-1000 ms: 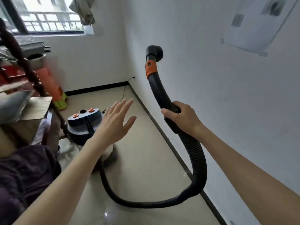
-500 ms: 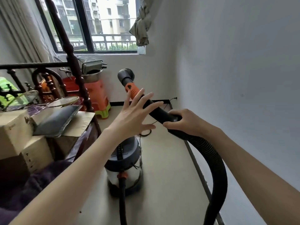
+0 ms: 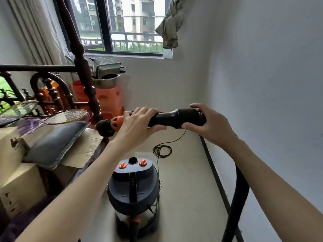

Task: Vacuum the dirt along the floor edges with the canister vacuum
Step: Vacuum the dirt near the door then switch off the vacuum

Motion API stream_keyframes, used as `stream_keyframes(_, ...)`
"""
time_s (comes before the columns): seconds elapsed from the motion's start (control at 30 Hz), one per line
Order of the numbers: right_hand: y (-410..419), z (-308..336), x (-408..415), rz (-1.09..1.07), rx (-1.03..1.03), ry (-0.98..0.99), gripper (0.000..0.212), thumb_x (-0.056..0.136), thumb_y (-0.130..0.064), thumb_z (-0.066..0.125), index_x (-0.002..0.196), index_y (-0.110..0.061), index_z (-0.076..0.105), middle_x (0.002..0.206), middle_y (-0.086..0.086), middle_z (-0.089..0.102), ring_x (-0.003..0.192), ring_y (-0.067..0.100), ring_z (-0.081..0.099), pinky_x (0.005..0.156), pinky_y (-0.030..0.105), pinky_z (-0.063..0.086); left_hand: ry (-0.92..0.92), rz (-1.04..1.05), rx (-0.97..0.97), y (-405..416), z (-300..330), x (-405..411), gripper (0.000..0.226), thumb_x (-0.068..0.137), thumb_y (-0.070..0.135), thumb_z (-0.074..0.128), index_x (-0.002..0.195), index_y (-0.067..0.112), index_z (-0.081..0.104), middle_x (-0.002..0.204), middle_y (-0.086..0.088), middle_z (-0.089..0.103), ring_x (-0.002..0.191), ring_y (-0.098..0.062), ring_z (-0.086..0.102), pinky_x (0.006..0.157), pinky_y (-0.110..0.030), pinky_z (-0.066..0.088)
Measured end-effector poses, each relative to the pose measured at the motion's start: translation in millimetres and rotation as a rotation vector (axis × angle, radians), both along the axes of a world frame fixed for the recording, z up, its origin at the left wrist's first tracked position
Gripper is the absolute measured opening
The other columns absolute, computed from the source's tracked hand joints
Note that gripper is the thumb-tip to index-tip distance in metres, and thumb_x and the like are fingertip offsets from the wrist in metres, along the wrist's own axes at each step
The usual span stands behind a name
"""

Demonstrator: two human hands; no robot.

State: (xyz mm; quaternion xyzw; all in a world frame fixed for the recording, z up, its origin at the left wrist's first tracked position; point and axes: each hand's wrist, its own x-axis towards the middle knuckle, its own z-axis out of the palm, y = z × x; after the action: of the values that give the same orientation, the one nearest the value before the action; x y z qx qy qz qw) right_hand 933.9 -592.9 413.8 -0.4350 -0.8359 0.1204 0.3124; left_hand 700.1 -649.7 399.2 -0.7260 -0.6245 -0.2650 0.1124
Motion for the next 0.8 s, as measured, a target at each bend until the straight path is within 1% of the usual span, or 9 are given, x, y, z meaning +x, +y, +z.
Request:
stream_keyframes(0.1, 42, -28, -4, -0.133, 0.023, 0.023, 0.064, 0.080, -0.037, 0.077, 0.134, -0.014, 0.051, 0.120, 0.004, 0.059, 0.111, 0.025, 0.054, 0.099, 0.044, 0.042, -0.125, 0.076, -0.054, 33, -8, -27, 0.055, 0.085, 0.055, 0.056, 0.125, 0.018, 0.054, 0.111, -0.002, 0.061, 0.106, -0.022, 0.053, 0.093, -0.044, 0.037)
stream_keyframes(0.17, 71, -42, -8, -0.228, -0.035, 0.088, 0.057, 0.086, -0.024, 0.074, 0.135, -0.009, 0.049, 0.121, 0.012, 0.058, 0.113, 0.032, 0.052, 0.100, 0.049, 0.041, -0.226, 0.093, -0.119, 51, -14, -43, 0.051, 0.086, 0.053, 0.056, 0.125, 0.019, 0.053, 0.110, -0.001, 0.061, 0.104, -0.021, 0.055, 0.093, -0.045, 0.041)
stream_keyframes(0.3, 119, -61, -33, -0.184, -0.100, 0.067, 0.047, 0.089, -0.016, 0.069, 0.132, -0.006, 0.051, 0.119, 0.016, 0.056, 0.111, 0.036, 0.049, 0.097, 0.054, 0.039, -0.472, -0.016, -0.440, 75, -27, -76, 0.036, 0.088, 0.048, 0.058, 0.113, 0.024, 0.050, 0.091, 0.002, 0.062, 0.080, -0.015, 0.060, 0.070, -0.027, 0.048)
stream_keyframes(0.37, 137, -68, -53, -0.105, -0.093, 0.028, 0.049, 0.088, -0.015, 0.071, 0.132, -0.005, 0.052, 0.121, 0.016, 0.057, 0.112, 0.035, 0.050, 0.097, 0.054, 0.039, -0.520, -0.045, -0.533, 87, -29, -86, 0.040, 0.088, 0.050, 0.057, 0.119, 0.029, 0.044, 0.094, 0.005, 0.061, 0.078, -0.011, 0.064, 0.068, -0.022, 0.051)
stream_keyframes(0.5, 167, -72, -99, 0.119, -0.009, -0.088, 0.053, 0.086, -0.017, 0.073, 0.132, -0.002, 0.052, 0.120, 0.019, 0.059, 0.110, 0.035, 0.053, 0.096, 0.050, 0.041, -0.480, -0.006, -0.521, 116, -26, -84, 0.057, 0.079, 0.066, 0.054, 0.127, 0.037, 0.041, 0.091, 0.017, 0.058, 0.072, 0.004, 0.061, 0.060, -0.010, 0.045)
stream_keyframes(0.57, 179, -70, -118, 0.234, 0.058, -0.147, 0.053, 0.086, -0.020, 0.074, 0.132, -0.003, 0.054, 0.122, 0.017, 0.060, 0.112, 0.035, 0.053, 0.095, 0.047, 0.038, -0.421, 0.046, -0.522, 132, -28, -82, 0.057, 0.078, 0.068, 0.055, 0.122, 0.033, 0.046, 0.088, 0.015, 0.058, 0.074, 0.003, 0.059, 0.061, -0.015, 0.046)
stream_keyframes(0.63, 191, -69, -129, 0.337, 0.100, -0.166, 0.053, 0.084, -0.022, 0.076, 0.129, -0.004, 0.056, 0.121, 0.015, 0.062, 0.112, 0.034, 0.054, 0.095, 0.046, 0.037, -0.415, 0.089, -0.524, 146, -31, -80, 0.048, 0.077, 0.062, 0.062, 0.109, 0.028, 0.051, 0.086, 0.009, 0.060, 0.072, 0.001, 0.058, 0.061, -0.018, 0.049)
stream_keyframes(0.7, 206, -72, -133, 0.432, 0.060, -0.133, 0.056, 0.079, -0.023, 0.081, 0.126, -0.004, 0.059, 0.116, 0.012, 0.064, 0.109, 0.030, 0.056, 0.094, 0.040, 0.039, -0.495, 0.099, -0.535, 154, -34, -79, 0.039, 0.076, 0.053, 0.069, 0.100, 0.026, 0.055, 0.083, 0.008, 0.062, 0.066, -0.001, 0.060, 0.057, -0.017, 0.051)
stream_keyframes(0.8, 236, -85, -124, 0.511, -0.176, -0.078, 0.056, 0.076, -0.031, 0.083, 0.123, -0.012, 0.061, 0.110, 0.001, 0.064, 0.103, 0.020, 0.059, 0.090, 0.030, 0.044, -0.670, 0.116, -0.547, 145, -45, -88, 0.028, 0.076, 0.041, 0.074, 0.095, 0.029, 0.056, 0.075, 0.005, 0.062, 0.058, 0.000, 0.060, 0.053, -0.015, 0.047)
